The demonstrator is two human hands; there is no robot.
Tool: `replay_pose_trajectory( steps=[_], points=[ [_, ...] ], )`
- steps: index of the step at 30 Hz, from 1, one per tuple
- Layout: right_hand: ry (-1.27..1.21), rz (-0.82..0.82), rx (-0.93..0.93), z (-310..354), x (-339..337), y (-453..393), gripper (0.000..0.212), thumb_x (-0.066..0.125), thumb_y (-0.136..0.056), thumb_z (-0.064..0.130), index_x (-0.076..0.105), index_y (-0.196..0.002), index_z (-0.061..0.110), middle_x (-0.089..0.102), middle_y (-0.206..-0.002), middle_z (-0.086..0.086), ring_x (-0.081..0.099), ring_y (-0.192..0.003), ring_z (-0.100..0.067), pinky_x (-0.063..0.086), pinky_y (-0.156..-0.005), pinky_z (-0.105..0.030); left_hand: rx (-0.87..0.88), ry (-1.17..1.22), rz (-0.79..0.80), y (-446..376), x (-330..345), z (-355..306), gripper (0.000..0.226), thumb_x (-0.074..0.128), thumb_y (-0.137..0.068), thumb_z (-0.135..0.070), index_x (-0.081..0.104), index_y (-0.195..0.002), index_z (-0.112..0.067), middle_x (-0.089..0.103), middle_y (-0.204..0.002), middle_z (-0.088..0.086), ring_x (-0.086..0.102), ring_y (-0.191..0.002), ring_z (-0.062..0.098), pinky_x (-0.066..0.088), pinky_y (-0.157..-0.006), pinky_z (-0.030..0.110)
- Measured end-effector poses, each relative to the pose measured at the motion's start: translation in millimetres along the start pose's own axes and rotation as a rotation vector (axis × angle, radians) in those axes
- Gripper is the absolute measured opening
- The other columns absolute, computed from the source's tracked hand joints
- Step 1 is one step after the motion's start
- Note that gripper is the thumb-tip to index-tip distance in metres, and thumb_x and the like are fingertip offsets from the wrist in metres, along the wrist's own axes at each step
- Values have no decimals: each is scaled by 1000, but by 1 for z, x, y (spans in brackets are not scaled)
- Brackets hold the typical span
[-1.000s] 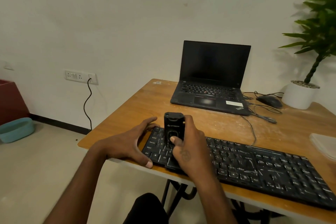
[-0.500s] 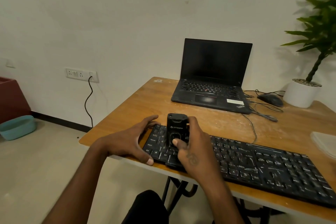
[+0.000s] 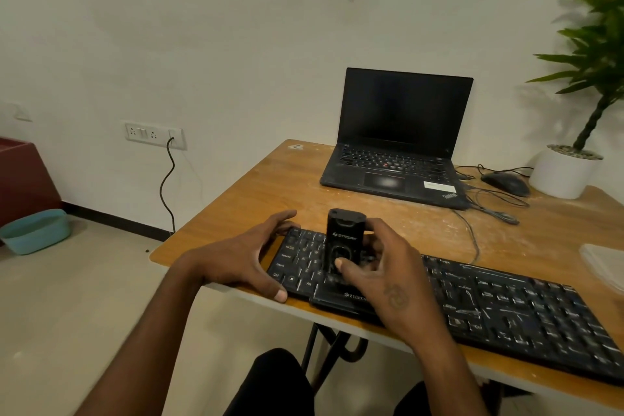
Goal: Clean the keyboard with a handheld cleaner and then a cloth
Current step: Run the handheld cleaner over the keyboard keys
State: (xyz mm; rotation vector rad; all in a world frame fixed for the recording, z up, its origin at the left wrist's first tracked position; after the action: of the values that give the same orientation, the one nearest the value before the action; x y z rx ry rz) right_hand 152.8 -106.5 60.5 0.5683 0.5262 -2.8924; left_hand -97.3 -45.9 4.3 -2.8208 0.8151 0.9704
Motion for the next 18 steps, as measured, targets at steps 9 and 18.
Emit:
replay_pose_trajectory(
  steps=[9,18],
  points=[
    [-150,-25,67,-18,-32,6,48,79,-80,4,64,-120,24,74,-104,5,73,-86,-5,55,-69,-16,3,-8,7,-1,0,0,131,98,-72,-24,6,-159,-57,31,-155,-30,42,-140,-2,47,-108,17],
    [-200,10,56,-9,8,-4,42,79,-80,5,69,-117,24,74,-106,12,71,-96,-7,58,-80,-29,-1,-7,0,-1,0,0,131,97,-72,-22,6,-161,-54,31,-152,-31,43,-136,-8,48,-103,12]
  ],
)
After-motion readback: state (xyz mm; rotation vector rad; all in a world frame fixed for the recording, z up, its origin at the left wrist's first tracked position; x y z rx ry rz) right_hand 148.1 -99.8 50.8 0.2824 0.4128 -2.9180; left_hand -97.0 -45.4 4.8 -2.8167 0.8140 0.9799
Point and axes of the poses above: each hand's wrist, its own y-axis away from the middle knuckle, its own x-axis out of the palm, z = x × y, the point moved 4 cm from there along -y, towards the middle knuckle
